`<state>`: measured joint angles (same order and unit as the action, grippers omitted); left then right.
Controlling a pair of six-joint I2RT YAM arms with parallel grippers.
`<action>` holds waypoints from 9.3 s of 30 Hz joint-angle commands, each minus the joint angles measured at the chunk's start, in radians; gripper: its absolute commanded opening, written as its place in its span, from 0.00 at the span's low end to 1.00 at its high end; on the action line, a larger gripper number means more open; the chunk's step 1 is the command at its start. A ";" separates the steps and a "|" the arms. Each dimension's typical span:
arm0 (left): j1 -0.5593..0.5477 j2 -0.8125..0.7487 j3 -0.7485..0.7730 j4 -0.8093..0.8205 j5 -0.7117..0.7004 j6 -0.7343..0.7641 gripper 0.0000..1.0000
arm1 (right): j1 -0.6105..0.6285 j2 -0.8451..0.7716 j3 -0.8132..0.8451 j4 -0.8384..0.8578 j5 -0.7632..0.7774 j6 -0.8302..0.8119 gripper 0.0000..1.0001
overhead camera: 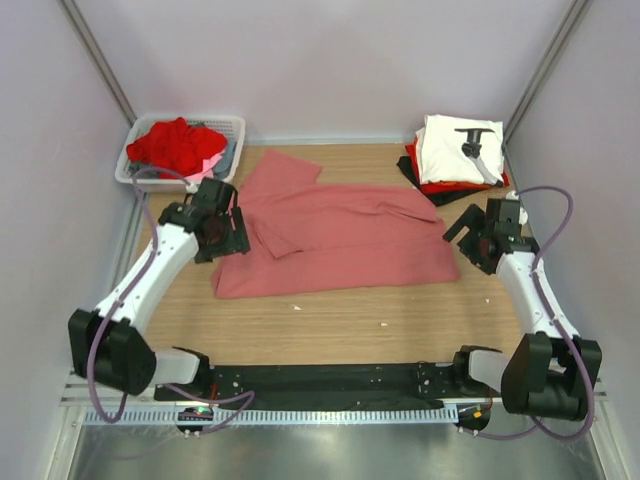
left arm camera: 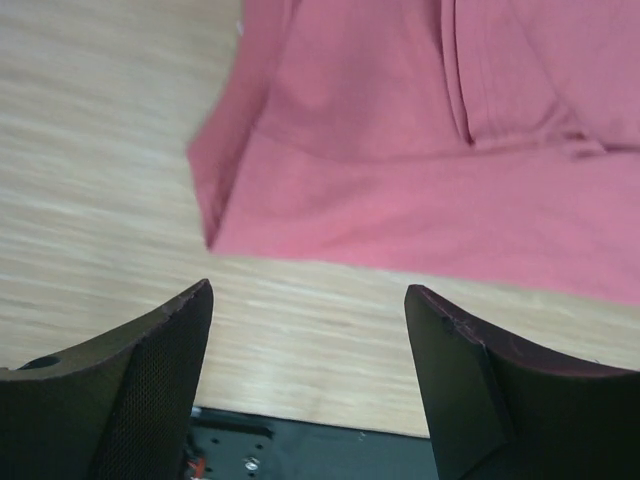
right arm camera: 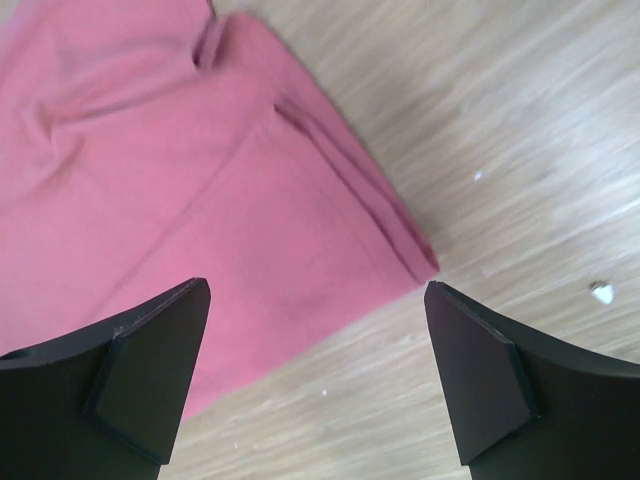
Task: Fold and stack the t-shirts
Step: Fold the tshirt
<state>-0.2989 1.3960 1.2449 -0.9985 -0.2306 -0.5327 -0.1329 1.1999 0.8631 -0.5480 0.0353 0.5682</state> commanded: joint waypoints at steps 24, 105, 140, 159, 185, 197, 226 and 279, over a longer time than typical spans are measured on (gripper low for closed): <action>0.007 -0.108 -0.587 0.492 -0.079 -0.398 0.71 | -0.157 0.174 -0.315 0.263 -0.284 0.035 0.66; -0.055 -0.721 -0.483 0.002 -0.122 -0.496 0.00 | -0.165 -0.434 -0.262 -0.211 -0.218 0.154 0.01; -0.063 -0.655 -0.446 -0.006 0.133 -0.384 0.39 | 0.758 -0.083 0.241 -0.095 -0.056 0.088 0.44; -0.097 -0.631 -0.869 0.307 0.057 -0.563 0.00 | 1.282 0.860 0.818 -0.010 -0.175 -0.031 0.01; -0.112 -0.667 -0.895 0.284 0.008 -0.586 0.00 | 0.987 0.980 0.956 -0.139 -0.078 -0.267 0.02; -0.135 -0.644 -0.842 0.264 0.011 -0.586 0.07 | 0.906 0.919 1.107 -0.267 -0.068 -0.291 0.08; -0.184 -0.578 -0.099 -0.221 -0.262 -0.251 0.53 | 1.240 0.938 0.646 0.240 -0.131 0.035 0.33; 0.003 1.121 1.163 -0.019 -0.030 0.134 0.69 | 0.839 -0.203 0.059 -0.188 0.143 0.019 1.00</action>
<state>-0.3004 2.5259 2.3981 -1.0588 -0.2527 -0.3931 0.7101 1.0122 0.9314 -0.7647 0.1829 0.5785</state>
